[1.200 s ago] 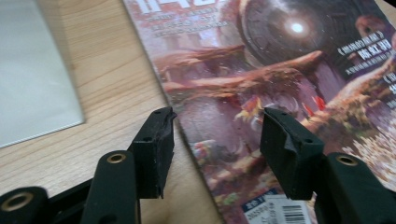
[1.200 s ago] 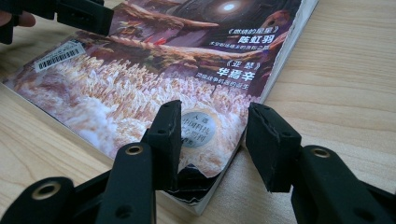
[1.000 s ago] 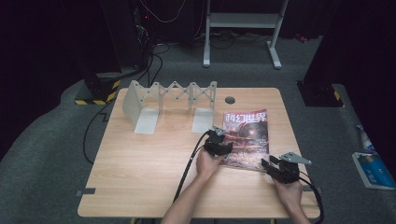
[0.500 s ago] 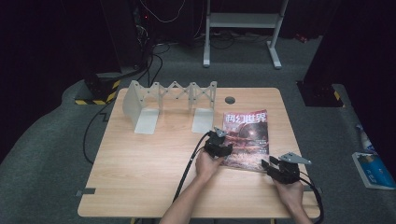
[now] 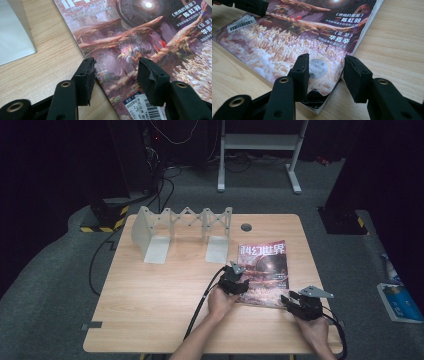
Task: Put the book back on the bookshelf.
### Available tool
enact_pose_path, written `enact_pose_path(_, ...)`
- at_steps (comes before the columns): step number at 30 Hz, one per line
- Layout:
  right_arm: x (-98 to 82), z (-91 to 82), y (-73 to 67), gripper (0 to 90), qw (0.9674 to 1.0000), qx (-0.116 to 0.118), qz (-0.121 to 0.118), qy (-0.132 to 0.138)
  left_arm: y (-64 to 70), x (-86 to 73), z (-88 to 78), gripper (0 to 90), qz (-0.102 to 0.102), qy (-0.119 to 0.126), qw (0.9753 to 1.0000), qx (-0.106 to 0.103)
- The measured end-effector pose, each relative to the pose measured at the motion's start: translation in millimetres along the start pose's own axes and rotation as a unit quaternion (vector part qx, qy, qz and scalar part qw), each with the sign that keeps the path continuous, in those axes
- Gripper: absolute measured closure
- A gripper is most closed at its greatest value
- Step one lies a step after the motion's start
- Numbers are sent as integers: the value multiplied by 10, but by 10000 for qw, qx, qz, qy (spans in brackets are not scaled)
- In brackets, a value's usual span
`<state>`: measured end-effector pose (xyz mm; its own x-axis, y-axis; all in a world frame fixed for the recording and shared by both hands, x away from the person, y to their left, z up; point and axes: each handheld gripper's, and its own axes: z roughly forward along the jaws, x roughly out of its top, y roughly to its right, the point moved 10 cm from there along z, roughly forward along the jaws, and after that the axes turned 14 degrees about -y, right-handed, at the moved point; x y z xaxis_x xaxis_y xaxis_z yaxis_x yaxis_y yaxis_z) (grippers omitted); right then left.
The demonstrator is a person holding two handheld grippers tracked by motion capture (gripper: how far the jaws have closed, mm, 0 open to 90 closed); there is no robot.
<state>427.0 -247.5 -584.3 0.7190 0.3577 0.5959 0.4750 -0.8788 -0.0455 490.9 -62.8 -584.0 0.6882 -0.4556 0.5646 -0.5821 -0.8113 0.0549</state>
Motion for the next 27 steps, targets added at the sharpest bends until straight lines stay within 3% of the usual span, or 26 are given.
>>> enact_pose_path(4, -30, -29, -27, 565, 9999, -35, -60, -89, 31, -42, -26, 481, 13, 22, 10000, -14)
enact_pose_path(10, -88, -85, -102, 571, 9992, -267, -272, -124, 86, -141, -89, 483, 71, 28, 10000, -10)
enact_pose_path(19, -196, -148, -180, 568, 9998, 35, -71, -208, 156, -282, -177, 484, 131, 83, 9999, -63)
enact_pose_path(27, -313, -223, -279, 568, 9997, 85, -173, -131, 225, -450, -282, 483, 255, 131, 9995, -129)
